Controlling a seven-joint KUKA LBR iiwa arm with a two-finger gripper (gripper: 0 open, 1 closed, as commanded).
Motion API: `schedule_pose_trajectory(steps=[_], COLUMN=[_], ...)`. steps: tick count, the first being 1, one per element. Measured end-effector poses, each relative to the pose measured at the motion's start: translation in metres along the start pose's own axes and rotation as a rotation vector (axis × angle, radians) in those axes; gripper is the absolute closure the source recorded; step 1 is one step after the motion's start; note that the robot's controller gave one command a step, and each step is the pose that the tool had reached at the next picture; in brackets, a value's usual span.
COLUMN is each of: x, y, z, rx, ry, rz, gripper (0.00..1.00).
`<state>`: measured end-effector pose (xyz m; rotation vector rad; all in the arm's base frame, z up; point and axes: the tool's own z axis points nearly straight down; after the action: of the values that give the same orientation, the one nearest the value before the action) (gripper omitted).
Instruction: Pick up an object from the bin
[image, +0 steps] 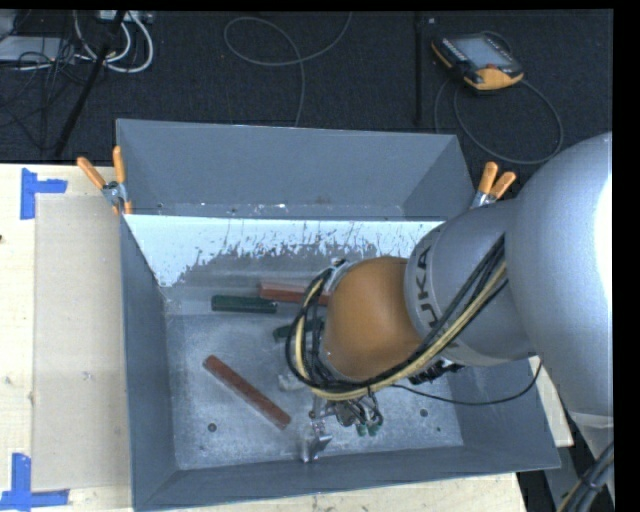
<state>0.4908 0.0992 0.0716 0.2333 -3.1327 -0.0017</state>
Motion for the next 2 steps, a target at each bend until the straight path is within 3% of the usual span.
schedule_pose_trajectory(steps=[1, 2], x=[-0.0275, -0.0275], y=[0.0675, 0.0675], z=[-0.0024, -0.0024], rx=[0.0, 0.0], ry=[-0.007, -0.007], rz=[0.193, 0.194], gripper=[1.0, 1.0])
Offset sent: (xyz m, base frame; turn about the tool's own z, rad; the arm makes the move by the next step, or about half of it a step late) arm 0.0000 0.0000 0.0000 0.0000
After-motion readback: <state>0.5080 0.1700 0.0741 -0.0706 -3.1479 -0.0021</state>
